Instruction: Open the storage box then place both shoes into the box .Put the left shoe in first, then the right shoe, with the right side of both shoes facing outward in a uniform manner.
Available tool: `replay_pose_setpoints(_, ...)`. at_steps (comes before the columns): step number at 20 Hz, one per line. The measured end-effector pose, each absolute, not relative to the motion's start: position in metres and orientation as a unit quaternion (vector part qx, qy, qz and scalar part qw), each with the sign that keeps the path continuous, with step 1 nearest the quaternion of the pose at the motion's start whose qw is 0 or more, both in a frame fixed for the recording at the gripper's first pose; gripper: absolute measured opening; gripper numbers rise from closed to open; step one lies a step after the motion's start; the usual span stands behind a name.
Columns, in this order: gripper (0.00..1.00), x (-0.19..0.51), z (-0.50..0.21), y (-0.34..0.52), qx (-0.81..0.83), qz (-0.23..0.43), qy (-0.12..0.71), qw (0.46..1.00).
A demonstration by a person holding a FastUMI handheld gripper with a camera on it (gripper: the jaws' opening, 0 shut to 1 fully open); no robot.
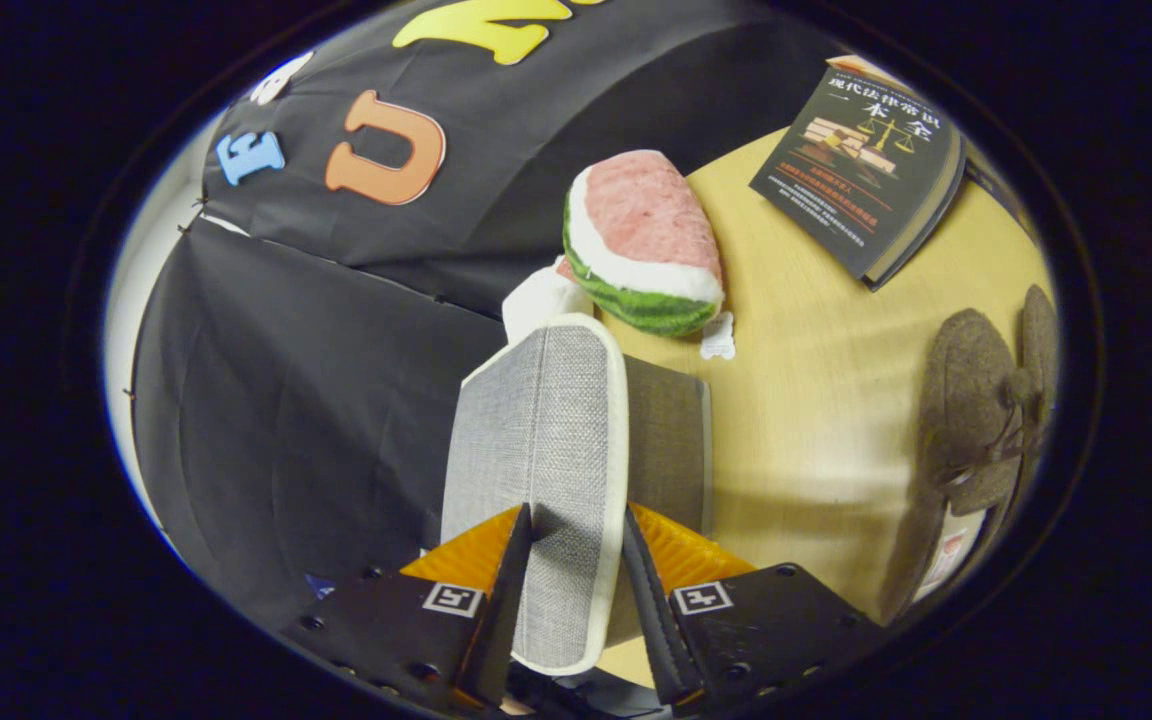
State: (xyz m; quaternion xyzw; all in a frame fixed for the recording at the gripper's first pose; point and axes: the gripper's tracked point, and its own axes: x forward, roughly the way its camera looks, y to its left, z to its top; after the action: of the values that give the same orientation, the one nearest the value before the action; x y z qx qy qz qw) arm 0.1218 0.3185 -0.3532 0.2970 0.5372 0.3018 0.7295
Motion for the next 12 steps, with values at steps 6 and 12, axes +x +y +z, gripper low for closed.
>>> replay_pose_setpoints(6, 0.25, 0.120, -0.339, 0.313, 0.284, 0.264, 0.548, 0.741)
replay_pose_setpoints(12, 0.02, 0.117, -0.304, 0.328, 0.286, 0.258, 0.542, 0.747)
